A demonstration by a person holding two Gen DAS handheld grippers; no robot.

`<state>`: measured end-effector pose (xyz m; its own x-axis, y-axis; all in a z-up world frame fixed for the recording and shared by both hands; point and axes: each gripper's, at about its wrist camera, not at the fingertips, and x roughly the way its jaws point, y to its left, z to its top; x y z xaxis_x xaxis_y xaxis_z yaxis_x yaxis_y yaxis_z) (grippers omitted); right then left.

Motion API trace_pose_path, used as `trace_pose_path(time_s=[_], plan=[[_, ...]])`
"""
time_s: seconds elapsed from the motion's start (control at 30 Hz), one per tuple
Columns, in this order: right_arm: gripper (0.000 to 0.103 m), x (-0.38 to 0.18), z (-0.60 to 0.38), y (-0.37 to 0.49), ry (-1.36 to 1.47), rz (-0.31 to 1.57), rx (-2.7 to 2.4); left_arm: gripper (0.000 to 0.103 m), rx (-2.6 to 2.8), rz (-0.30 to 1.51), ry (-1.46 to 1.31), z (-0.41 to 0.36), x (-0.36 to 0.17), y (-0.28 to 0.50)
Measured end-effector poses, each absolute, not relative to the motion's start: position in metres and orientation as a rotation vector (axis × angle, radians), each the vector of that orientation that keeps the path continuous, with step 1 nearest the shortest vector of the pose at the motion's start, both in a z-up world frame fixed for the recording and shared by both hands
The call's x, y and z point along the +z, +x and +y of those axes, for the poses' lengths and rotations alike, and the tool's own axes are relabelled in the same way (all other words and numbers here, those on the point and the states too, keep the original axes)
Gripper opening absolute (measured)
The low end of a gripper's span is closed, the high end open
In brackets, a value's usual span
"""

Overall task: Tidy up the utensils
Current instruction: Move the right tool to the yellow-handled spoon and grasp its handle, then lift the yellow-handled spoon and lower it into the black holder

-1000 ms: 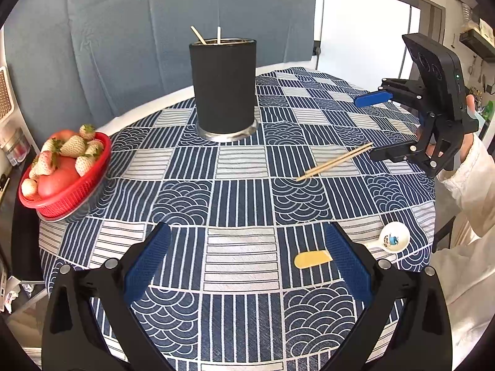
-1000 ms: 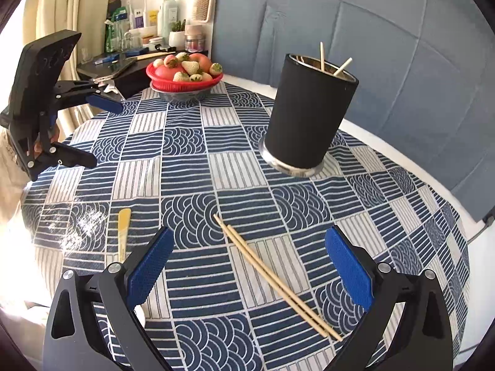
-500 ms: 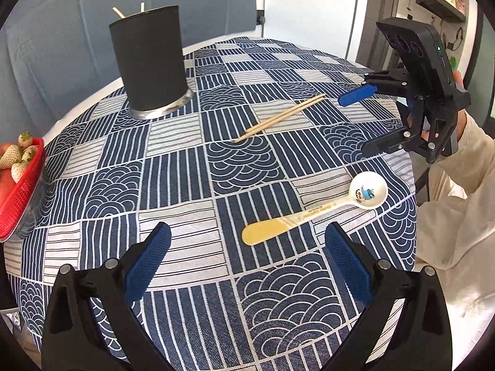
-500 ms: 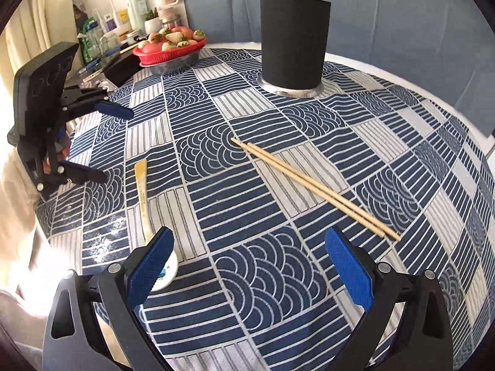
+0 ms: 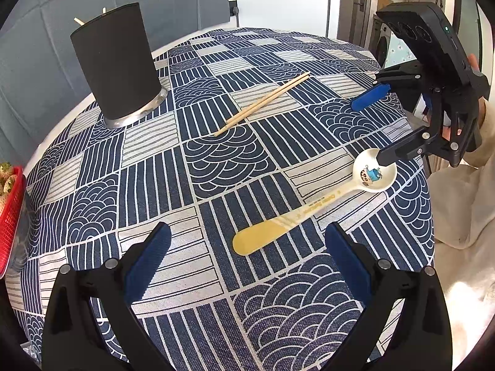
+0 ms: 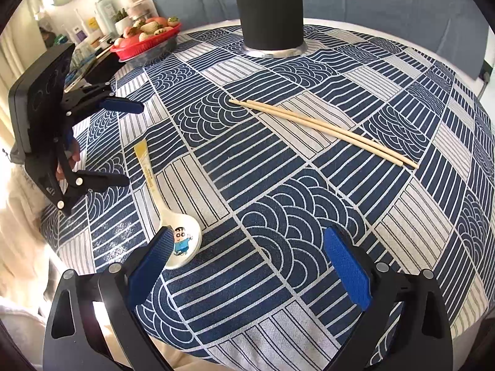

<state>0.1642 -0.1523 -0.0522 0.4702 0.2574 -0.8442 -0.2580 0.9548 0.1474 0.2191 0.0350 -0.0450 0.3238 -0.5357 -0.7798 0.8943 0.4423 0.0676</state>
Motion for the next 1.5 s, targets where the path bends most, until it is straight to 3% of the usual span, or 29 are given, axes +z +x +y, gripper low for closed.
trace_pose_path(time_s=[0.03,0.1,0.17,0.23,0.4,0.5,0.6,0.67,0.77,1.03,1.5], plan=[[0.075,-0.054,-0.151,0.165,0.011,1.053,0.323,0.097,-1.002,0.762,0.558,0.033,-0.045,0.219],[0.066,-0.053,-0.146,0.164,-0.005,1.067,0.306,0.097,-0.999,0.753,0.581,0.029,-0.047,0.217],[0.05,-0.051,-0.142,0.162,-0.008,1.079,0.316,0.097,-0.996,0.74,0.604,0.026,-0.048,0.216],[0.012,-0.05,-0.137,0.162,-0.015,1.101,0.352,0.097,-0.996,0.748,0.62,0.022,-0.051,0.216],[0.007,-0.049,-0.128,0.165,-0.036,1.103,0.432,0.097,-0.985,0.753,0.621,0.019,-0.051,0.215],[0.006,-0.045,-0.128,0.17,-0.039,1.091,0.464,0.087,-0.998,0.747,0.637,0.016,-0.048,0.21],[0.005,-0.039,-0.128,0.174,-0.055,1.068,0.485,0.071,-1.035,0.774,0.629,0.014,-0.046,0.207],[0.005,-0.034,-0.129,0.178,-0.059,1.053,0.495,0.052,-1.067,0.791,0.625,0.012,-0.045,0.205],[0.005,-0.028,-0.13,0.185,-0.069,1.035,0.509,0.033,-1.059,0.79,0.641,0.01,-0.044,0.203],[0.006,-0.013,-0.128,0.197,-0.137,0.99,0.552,0.023,-1.038,0.812,0.705,0.004,-0.037,0.204],[0.006,0.054,-0.128,0.209,-0.284,0.822,0.556,0.019,-0.987,0.694,0.697,0.002,0.026,0.215]])
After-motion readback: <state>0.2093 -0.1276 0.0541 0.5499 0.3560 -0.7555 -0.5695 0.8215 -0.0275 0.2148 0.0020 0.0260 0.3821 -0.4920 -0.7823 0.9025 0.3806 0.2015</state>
